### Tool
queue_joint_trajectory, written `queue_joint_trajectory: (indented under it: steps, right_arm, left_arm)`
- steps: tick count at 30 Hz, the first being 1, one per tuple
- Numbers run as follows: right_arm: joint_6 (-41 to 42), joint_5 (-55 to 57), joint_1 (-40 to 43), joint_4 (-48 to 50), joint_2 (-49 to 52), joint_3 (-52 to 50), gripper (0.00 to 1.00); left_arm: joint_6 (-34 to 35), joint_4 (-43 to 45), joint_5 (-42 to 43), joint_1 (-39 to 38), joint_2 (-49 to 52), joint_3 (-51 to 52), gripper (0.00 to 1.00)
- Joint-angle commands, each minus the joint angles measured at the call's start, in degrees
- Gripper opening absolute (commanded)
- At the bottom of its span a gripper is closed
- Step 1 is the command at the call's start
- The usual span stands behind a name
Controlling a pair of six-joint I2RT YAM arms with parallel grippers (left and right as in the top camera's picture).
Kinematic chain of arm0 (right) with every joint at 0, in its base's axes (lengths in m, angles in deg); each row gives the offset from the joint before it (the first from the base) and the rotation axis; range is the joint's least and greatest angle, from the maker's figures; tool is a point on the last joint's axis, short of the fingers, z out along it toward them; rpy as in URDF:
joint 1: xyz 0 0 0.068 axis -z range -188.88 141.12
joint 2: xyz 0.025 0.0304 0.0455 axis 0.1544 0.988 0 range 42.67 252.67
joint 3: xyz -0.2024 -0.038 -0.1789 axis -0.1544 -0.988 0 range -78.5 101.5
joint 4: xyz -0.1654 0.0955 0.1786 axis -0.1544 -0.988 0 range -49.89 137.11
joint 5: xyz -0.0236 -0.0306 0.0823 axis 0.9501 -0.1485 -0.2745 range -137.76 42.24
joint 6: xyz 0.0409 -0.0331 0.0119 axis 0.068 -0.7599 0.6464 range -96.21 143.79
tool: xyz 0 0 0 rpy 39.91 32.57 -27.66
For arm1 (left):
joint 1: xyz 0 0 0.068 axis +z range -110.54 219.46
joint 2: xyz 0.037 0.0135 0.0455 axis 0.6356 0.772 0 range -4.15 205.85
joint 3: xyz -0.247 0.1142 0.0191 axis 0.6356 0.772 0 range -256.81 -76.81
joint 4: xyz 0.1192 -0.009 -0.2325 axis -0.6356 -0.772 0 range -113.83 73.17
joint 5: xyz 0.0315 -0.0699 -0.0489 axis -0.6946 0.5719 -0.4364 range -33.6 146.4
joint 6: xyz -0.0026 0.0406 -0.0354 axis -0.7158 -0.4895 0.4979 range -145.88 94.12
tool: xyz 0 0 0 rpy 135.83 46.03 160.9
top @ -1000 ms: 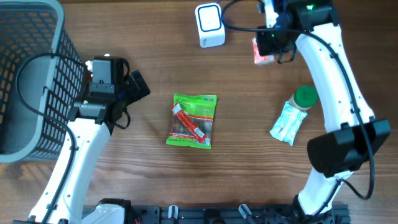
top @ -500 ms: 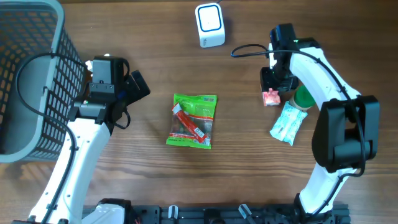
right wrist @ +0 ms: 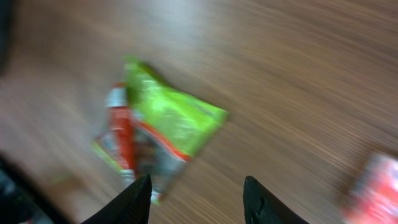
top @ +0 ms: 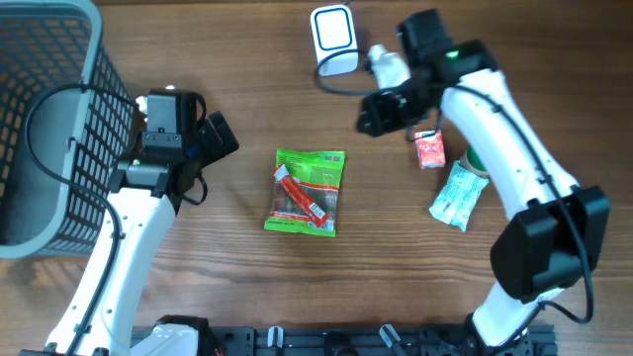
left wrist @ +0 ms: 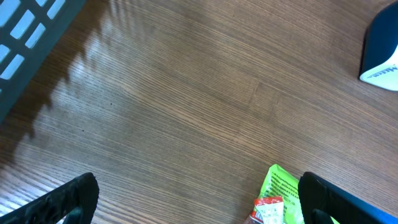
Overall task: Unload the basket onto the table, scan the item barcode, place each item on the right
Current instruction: 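Reach the right gripper to the Nescafe stick and grasp its end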
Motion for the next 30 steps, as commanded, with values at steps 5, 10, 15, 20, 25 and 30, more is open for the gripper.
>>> queue_joint_trajectory:
  steps: [5, 10, 15, 20, 25, 30]
  right_arm:
    - [2.6, -6.6, -10.7, 14.1, -0.2, -11.5, 0.49]
    - [7.9, -6.4, -15.3, 28.9, -0.2, -21.1, 0.49]
    - [9.6, -5.8, -17.9, 36.8, 0.2, -26.0, 0.49]
    - [12.6, 4.5, -20.4, 39.6, 1.0, -26.3, 0.49]
    - [12.7, 4.4, -20.7, 40.5, 2.3, -26.3, 0.49]
    - [17.2, 4.4, -20.7, 40.3, 3.1, -26.3, 0.45]
  left_arm:
    - [-0.1, 0.0, -0.5, 0.4, 0.0, -0.4, 1.00]
    - [-0.1, 0.0, -0.5, 0.4, 0.0, -0.4, 1.00]
    - [-0.1, 0.0, -0.5, 0.4, 0.0, -0.4, 1.00]
    - [-0.1, 0.0, -0.5, 0.4, 0.0, -0.4, 1.00]
    - [-0.1, 0.0, -0.5, 0.4, 0.0, -0.4, 1.00]
    - [-0.1, 0.0, -0.5, 0.4, 0.0, -0.4, 1.00]
